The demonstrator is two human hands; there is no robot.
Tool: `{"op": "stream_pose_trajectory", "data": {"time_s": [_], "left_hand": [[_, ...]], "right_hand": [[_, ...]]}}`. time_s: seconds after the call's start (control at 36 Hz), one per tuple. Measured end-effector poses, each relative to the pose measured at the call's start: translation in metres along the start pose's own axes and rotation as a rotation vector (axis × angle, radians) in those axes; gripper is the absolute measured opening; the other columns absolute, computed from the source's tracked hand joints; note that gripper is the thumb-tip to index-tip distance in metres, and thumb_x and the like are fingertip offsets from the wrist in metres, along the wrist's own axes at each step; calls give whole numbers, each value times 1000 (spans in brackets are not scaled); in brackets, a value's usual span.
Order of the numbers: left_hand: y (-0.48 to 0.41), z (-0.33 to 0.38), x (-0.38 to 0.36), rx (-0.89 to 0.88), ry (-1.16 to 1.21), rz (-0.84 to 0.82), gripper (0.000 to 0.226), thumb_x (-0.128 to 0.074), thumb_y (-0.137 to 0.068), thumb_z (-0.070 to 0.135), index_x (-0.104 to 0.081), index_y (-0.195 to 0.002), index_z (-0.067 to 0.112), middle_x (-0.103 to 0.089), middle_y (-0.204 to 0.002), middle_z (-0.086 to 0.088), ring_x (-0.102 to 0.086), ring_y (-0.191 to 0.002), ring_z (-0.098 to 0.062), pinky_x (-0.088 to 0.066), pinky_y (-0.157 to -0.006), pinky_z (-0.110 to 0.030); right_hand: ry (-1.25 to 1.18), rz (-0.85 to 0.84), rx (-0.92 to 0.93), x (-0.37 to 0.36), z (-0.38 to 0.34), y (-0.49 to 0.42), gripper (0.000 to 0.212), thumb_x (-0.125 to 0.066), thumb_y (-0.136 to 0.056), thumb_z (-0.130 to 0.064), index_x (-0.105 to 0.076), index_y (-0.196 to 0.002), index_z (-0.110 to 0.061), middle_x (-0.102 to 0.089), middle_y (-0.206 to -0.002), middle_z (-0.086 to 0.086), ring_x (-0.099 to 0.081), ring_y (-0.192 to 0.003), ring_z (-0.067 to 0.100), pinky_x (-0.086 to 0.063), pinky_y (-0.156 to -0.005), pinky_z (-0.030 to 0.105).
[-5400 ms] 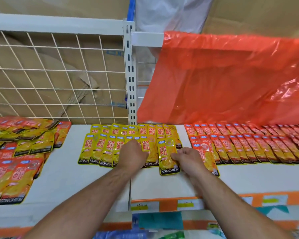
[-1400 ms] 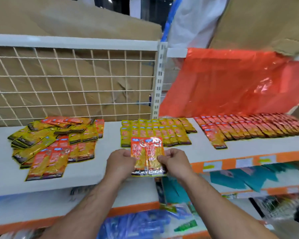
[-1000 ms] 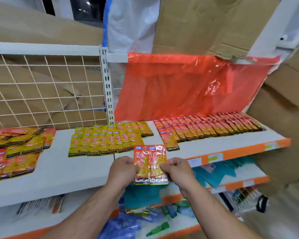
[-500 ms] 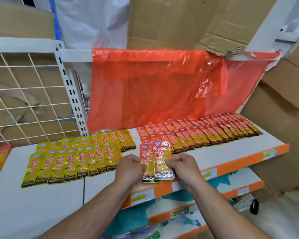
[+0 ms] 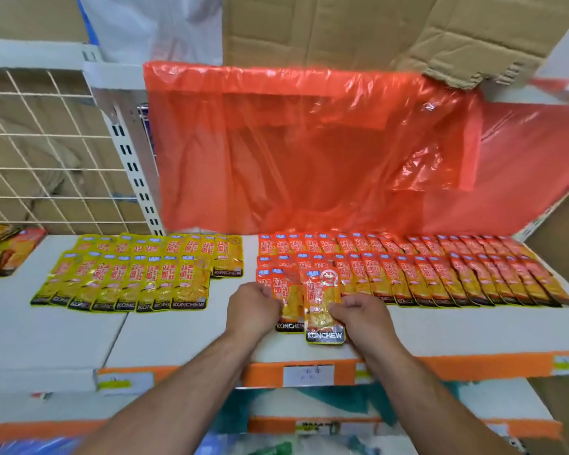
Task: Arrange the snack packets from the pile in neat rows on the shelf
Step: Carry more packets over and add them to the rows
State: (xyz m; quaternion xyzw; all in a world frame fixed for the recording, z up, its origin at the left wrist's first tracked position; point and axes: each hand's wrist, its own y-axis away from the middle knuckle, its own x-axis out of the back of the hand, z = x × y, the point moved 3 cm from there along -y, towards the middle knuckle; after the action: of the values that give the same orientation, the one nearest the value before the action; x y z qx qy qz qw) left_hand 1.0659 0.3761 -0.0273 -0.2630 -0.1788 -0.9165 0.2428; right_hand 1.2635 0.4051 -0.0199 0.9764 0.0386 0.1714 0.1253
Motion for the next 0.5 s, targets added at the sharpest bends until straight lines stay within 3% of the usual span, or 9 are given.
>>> {"op": "stream_pose_trajectory", "data": {"time_s": [0.06,0.14,0.25,0.36,0.5], "left_hand": [[2,5,-5,-7,-65,52,9,-70,-74,15,-64,-68,10,-67,-68,0,-63,-71,-21,-43,-56,-24],[7,11,-11,-25,-163,100,10,-71,-72,20,-64,-72,12,-67,-73,0,-61,-72,-21,-37,-55,-24],[11,14,-16,-4,-228,121,17,-73,-68,23,-64,-78,12,-69,-80,-4,-65,-76,-24,-41,-60,-24],[16,18,-17,8,-241,155,17,-73,-71,23,-63,-78,12,-69,-81,-4,-63,-76,-23,-41,-61,-24],[21,18,-21,22,-250,188,17,-74,-75,23,-61,-80,14,-70,-84,-5,-65,-80,-24,-45,-65,-27]], "right_hand": [[5,-24,18,9,2,-5,44,-74,-85,-15,-48,-50,-18,-60,-65,4,-60,-78,19,-43,-70,28],[11,-80,14,16,10,-9,38,-75,-85,-17,-53,-54,-20,-52,-54,-11,-58,-70,18,-47,-71,33],[42,-150,10,22,15,-10,29,-75,-86,-21,-60,-61,-21,-58,-58,-9,-62,-72,20,-52,-71,40],[33,-199,6,26,14,-12,24,-73,-87,-22,-63,-66,-18,-69,-75,-2,-65,-84,22,-50,-79,37],[24,-226,6,25,13,-13,12,-73,-88,-22,-67,-82,-13,-71,-92,9,-66,-91,26,-53,-85,43]]}}
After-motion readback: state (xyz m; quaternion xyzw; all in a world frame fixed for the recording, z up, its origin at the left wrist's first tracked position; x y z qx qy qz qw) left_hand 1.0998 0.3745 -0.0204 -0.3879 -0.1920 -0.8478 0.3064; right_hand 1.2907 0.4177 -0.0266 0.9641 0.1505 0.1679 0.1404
